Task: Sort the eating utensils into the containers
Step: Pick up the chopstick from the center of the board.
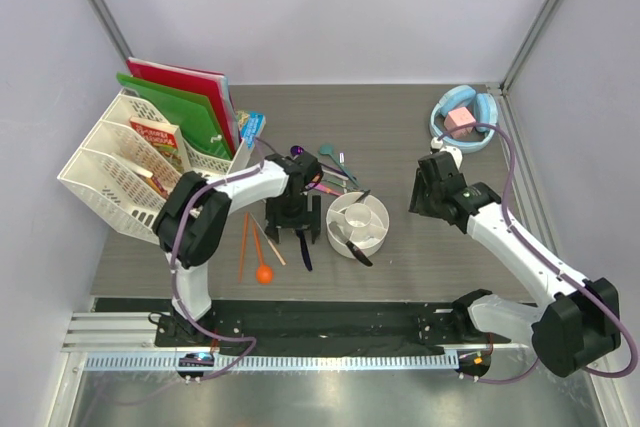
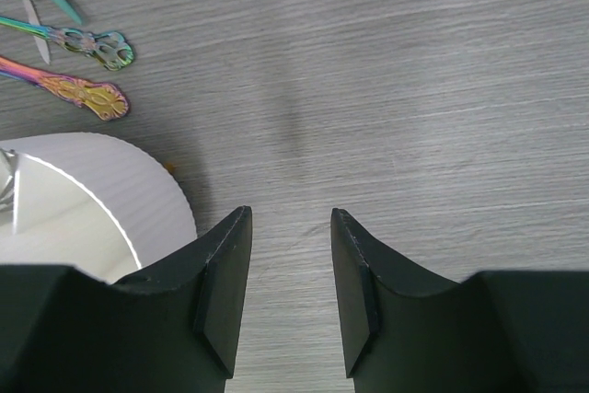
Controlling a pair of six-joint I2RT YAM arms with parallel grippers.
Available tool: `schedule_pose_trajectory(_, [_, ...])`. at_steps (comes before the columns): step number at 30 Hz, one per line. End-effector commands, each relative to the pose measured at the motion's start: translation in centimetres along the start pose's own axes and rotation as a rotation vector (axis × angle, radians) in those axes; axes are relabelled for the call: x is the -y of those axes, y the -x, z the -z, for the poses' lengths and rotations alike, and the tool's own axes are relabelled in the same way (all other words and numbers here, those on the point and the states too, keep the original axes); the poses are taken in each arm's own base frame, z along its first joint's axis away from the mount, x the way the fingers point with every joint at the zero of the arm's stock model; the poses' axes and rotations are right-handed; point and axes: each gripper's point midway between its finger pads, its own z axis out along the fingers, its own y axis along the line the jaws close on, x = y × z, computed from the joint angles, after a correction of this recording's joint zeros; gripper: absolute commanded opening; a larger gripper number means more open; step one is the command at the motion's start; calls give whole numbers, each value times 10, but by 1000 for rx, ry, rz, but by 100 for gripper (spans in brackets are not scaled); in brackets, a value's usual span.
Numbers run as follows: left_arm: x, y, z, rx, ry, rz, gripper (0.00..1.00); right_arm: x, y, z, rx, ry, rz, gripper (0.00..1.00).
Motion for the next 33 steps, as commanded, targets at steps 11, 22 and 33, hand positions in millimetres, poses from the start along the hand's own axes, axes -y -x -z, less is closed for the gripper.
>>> schedule_pose_trajectory(11, [4, 56, 66, 196, 23, -27, 94, -3, 12, -8, 31, 8, -37, 47])
schedule_pose_trajectory(22, [-58, 50, 33, 193, 49, 188, 92, 2, -5, -12, -10, 11, -27, 47])
schedule_pose_trajectory(33, [-62, 90, 46, 261, 61, 207, 91, -8, 11, -18, -16, 23, -10, 47])
